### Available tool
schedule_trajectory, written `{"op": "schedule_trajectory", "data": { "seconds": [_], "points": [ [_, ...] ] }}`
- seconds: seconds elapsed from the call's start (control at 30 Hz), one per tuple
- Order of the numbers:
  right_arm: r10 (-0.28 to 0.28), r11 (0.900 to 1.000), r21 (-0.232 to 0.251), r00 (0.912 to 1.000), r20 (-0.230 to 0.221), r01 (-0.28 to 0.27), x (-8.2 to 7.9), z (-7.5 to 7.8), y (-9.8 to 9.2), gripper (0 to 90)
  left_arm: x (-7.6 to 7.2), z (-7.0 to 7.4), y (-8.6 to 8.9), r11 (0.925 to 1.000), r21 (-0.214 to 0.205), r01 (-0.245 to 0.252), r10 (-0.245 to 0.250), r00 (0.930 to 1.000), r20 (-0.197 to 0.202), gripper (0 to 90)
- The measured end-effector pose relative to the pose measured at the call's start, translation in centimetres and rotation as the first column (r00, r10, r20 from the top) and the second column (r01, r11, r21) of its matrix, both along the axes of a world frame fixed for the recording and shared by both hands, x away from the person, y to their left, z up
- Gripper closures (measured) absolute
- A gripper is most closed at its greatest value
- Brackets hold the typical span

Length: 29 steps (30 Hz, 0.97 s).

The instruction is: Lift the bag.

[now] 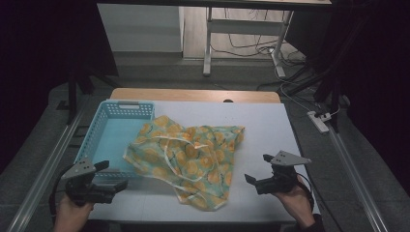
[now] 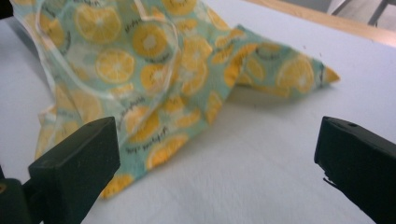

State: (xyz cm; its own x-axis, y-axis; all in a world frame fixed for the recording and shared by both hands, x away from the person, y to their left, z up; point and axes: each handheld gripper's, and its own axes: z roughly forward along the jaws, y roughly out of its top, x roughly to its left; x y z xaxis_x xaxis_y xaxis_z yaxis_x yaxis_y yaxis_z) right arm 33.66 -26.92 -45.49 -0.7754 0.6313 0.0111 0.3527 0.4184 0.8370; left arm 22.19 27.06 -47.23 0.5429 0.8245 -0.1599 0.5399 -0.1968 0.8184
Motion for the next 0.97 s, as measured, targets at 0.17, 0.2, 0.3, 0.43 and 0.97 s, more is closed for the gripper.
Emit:
{"op": "schedule_trajectory", "data": {
  "seconds": [0.17, 0.2, 0.3, 0.43, 0.97],
  "points": [
    [-0.036, 0.9993, -0.012, 0.9991, -0.022, 0.036, -1.0, -1.2, -1.4, 0.0, -1.0, -1.1, 0.4, 0.9994, 0.009, -0.032, 0.032, 0.9994, 0.009, 0.0],
    [-0.042, 0.9990, -0.015, 0.9987, -0.029, 0.041, -1.1, -1.4, -1.7, 0.0, -1.2, -1.3, 0.4, 0.9993, 0.009, -0.038, 0.038, 0.9993, 0.007, 0.0],
    [-0.068, 0.9974, -0.027, 0.9970, -0.038, 0.067, -1.5, -2.1, -2.5, 0.0, -1.4, -2.0, 0.6, 0.9987, 0.008, -0.051, 0.051, 0.9987, -0.007, 0.0],
    [-0.102, 0.9944, -0.031, 0.9932, -0.056, 0.101, -2.1, -2.9, -3.4, 0.0, -1.5, -3.1, 0.8, 0.9981, 0.023, -0.057, 0.058, 0.9974, -0.043, 0.0],
    [-0.163, 0.9810, -0.126, 0.9795, -0.119, 0.147, -3.6, -4.9, -5.2, 0.0, -1.3, -5.0, 0.6, 0.9905, 0.108, -0.085, 0.102, 0.9825, -0.156, 0.1]
  ]
}}
